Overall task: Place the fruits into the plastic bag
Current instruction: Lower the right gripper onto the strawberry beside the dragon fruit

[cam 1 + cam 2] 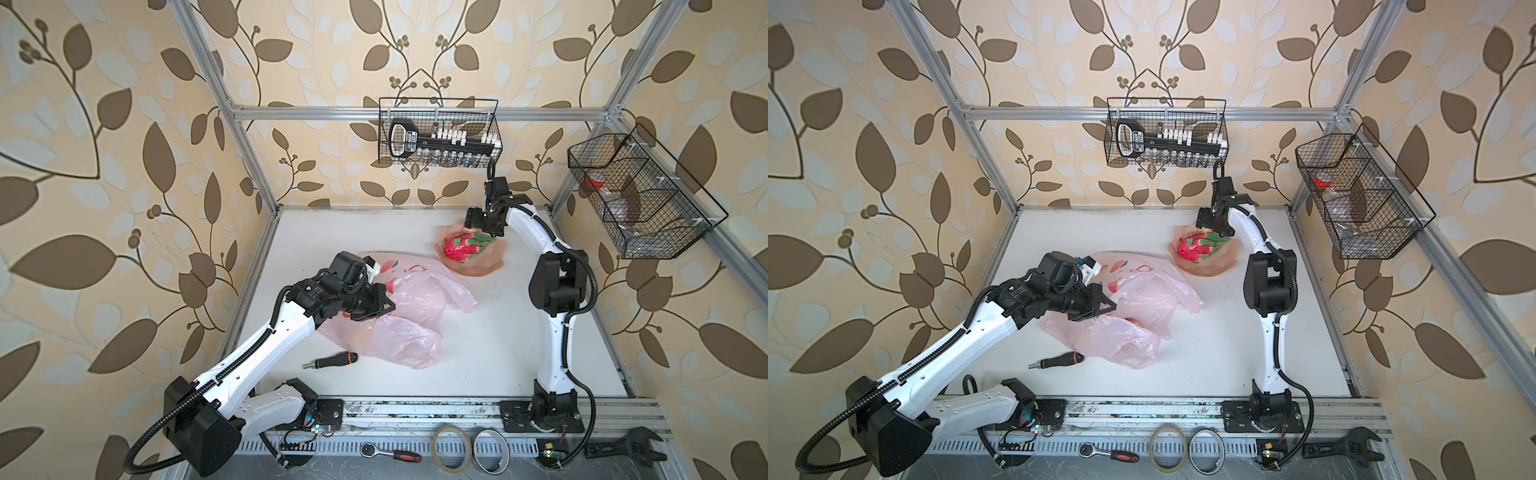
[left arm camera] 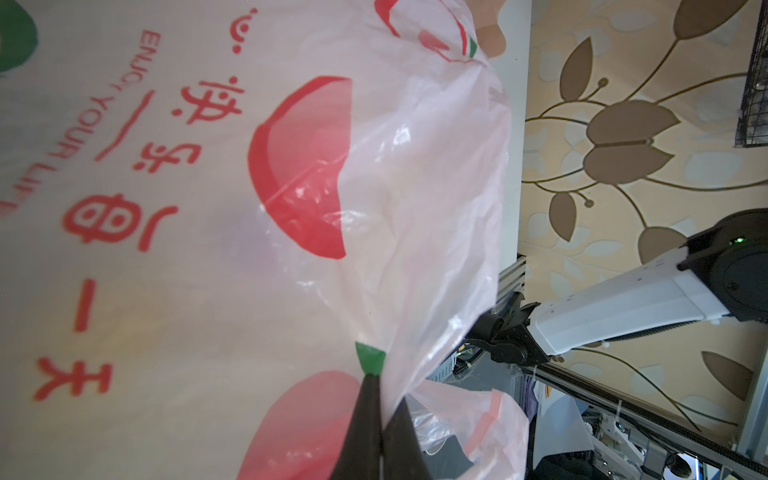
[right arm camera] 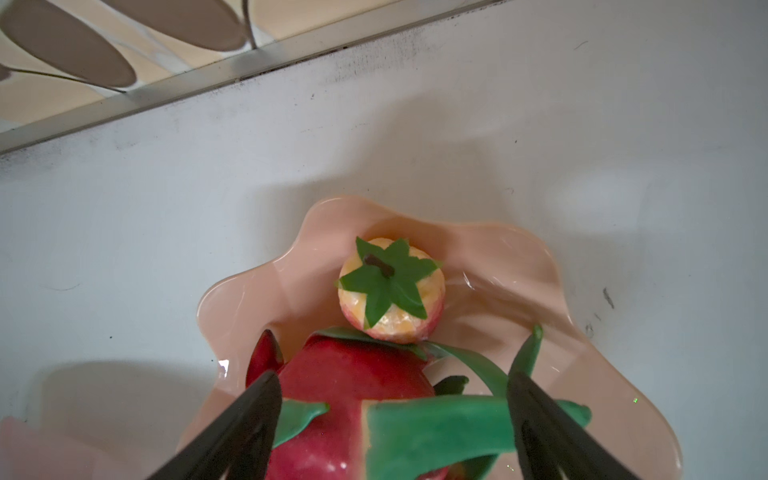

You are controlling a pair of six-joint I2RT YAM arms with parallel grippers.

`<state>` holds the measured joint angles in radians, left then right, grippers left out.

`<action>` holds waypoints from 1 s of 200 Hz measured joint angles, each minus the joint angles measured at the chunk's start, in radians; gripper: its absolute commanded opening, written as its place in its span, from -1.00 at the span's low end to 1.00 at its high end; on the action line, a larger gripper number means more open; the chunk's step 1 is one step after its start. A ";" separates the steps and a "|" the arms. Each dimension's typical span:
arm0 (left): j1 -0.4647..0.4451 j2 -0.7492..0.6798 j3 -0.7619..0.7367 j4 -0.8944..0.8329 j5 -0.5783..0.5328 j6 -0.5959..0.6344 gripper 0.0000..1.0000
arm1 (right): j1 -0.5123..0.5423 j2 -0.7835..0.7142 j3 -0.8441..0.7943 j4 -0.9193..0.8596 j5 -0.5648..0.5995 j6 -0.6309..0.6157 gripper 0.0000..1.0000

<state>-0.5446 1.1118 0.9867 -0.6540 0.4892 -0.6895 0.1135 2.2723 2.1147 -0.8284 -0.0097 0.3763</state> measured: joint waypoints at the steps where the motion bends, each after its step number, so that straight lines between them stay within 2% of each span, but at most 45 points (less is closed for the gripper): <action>1: 0.000 0.000 0.000 0.000 0.000 0.000 -1.00 | 0.000 0.001 0.001 0.000 0.000 0.000 0.73; 120: 0.000 0.000 -0.027 0.000 0.000 -0.025 -1.00 | 0.018 0.139 0.165 -0.006 0.041 0.000 0.73; 200: 0.000 0.000 -0.027 0.000 0.000 -0.028 -1.00 | 0.025 0.168 0.176 0.002 0.082 -0.002 0.68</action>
<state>-0.5446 1.1114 0.9592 -0.6537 0.4892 -0.7174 0.1383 2.4405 2.2910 -0.8268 0.0723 0.3748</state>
